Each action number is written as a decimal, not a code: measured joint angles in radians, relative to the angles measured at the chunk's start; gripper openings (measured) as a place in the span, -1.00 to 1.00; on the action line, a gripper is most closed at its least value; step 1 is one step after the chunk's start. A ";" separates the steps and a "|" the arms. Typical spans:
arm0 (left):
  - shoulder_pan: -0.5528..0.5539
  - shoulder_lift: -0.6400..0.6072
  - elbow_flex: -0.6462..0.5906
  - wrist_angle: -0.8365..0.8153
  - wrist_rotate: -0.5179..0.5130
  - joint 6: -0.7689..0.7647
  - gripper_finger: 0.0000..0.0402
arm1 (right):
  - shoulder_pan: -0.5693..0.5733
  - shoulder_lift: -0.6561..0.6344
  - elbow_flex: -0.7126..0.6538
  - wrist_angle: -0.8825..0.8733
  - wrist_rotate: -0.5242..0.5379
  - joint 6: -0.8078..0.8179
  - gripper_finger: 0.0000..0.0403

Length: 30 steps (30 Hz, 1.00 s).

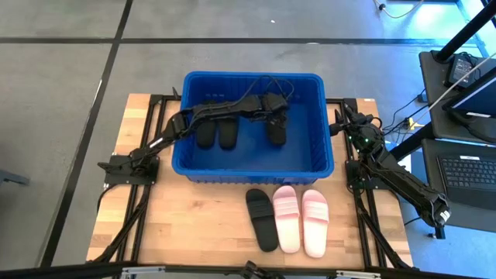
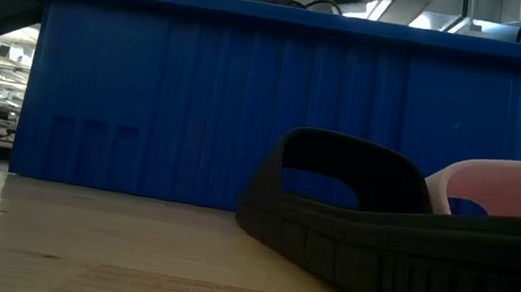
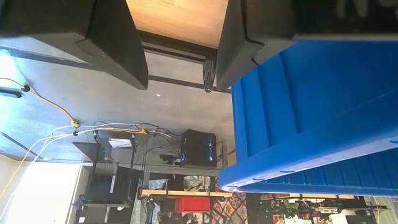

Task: Pick and place slides into bin
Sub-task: Put the black slide into the blue bin

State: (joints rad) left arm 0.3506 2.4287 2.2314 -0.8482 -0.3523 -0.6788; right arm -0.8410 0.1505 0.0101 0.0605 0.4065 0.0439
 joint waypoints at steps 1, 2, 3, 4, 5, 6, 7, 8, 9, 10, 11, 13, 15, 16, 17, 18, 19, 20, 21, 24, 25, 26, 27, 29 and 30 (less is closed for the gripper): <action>0.004 0.000 0.000 0.000 0.016 0.000 -0.37 | 0.000 0.000 0.000 0.000 0.000 0.000 -0.04; 0.009 0.000 0.000 0.000 0.038 0.000 -0.37 | 0.000 0.000 0.000 0.000 0.000 0.000 -0.04; 0.014 0.000 0.000 -0.001 0.064 -0.001 -0.37 | 0.000 0.000 0.000 0.000 0.000 0.000 -0.04; 0.018 0.000 0.000 -0.001 0.090 -0.001 -0.37 | 0.000 0.000 0.000 0.000 0.000 0.000 -0.04; 0.019 0.000 0.000 -0.002 0.108 -0.001 -0.37 | 0.000 0.000 0.000 0.000 0.000 0.000 -0.04; 0.020 0.000 0.000 -0.002 0.121 -0.001 -0.37 | 0.000 0.000 0.000 0.000 0.000 0.000 -0.04; 0.020 0.000 0.000 -0.003 0.130 -0.001 -0.37 | 0.000 0.000 0.000 0.000 0.000 0.000 -0.04; 0.019 0.000 0.000 -0.003 0.138 0.000 -0.37 | 0.000 0.000 0.000 0.000 0.000 0.000 -0.04; 0.019 0.000 0.000 -0.004 0.145 0.001 -0.37 | 0.000 0.000 0.000 0.000 0.000 0.000 -0.04; 0.018 0.000 0.000 -0.006 0.150 0.005 -0.37 | 0.000 0.000 0.000 0.000 0.000 0.000 -0.04; 0.019 0.000 0.000 -0.011 0.157 0.009 -0.37 | 0.000 0.000 0.000 0.000 0.000 0.000 -0.04; 0.023 0.000 0.001 -0.030 0.163 0.024 -0.37 | 0.000 0.000 0.000 0.000 0.000 0.000 -0.04; 0.031 0.000 0.000 -0.068 0.166 0.025 -0.37 | 0.000 0.000 0.000 0.000 0.000 0.000 -0.04; 0.033 0.000 0.000 -0.081 0.174 0.023 -0.37 | 0.000 0.000 0.000 0.000 0.000 0.000 -0.04; 0.037 0.000 0.000 -0.096 0.189 0.017 -0.37 | 0.000 0.000 0.000 0.000 0.000 0.000 -0.04; 0.039 0.000 0.001 -0.107 0.210 0.006 -0.37 | 0.000 0.000 0.000 0.000 0.000 0.000 -0.04; 0.042 0.000 0.000 -0.114 0.235 0.002 -0.37 | 0.000 0.000 0.000 0.000 0.000 0.000 -0.04; 0.042 0.000 0.000 -0.118 0.259 0.001 -0.37 | 0.000 0.000 0.000 0.000 0.000 0.000 -0.04; 0.040 0.000 0.000 -0.119 0.278 0.001 -0.37 | 0.000 0.000 0.000 0.000 0.000 0.000 -0.04; 0.034 -0.002 0.000 -0.133 0.317 0.001 -0.37 | 0.000 0.000 0.000 0.000 0.000 0.000 -0.04; 0.031 -0.002 0.001 -0.145 0.323 0.002 -0.37 | 0.000 0.000 0.000 0.000 0.000 0.000 -0.04; 0.031 -0.002 0.007 -0.169 0.331 0.005 -0.37 | 0.000 0.000 0.000 0.000 0.000 0.000 -0.04; 0.031 -0.002 0.019 -0.206 0.332 0.009 -0.37 | 0.000 0.000 0.000 0.000 0.000 0.000 -0.04; 0.032 -0.002 0.053 -0.275 0.337 0.028 -0.37 | 0.000 0.000 0.000 0.000 0.000 0.000 -0.04; 0.031 -0.003 0.070 -0.308 0.339 0.040 -0.37 | 0.000 0.000 0.000 0.000 0.000 0.000 -0.04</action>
State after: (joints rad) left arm 0.3814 2.4260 2.3015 -1.1567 -0.0129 -0.6393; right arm -0.8413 0.1501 0.0101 0.0605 0.4065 0.0436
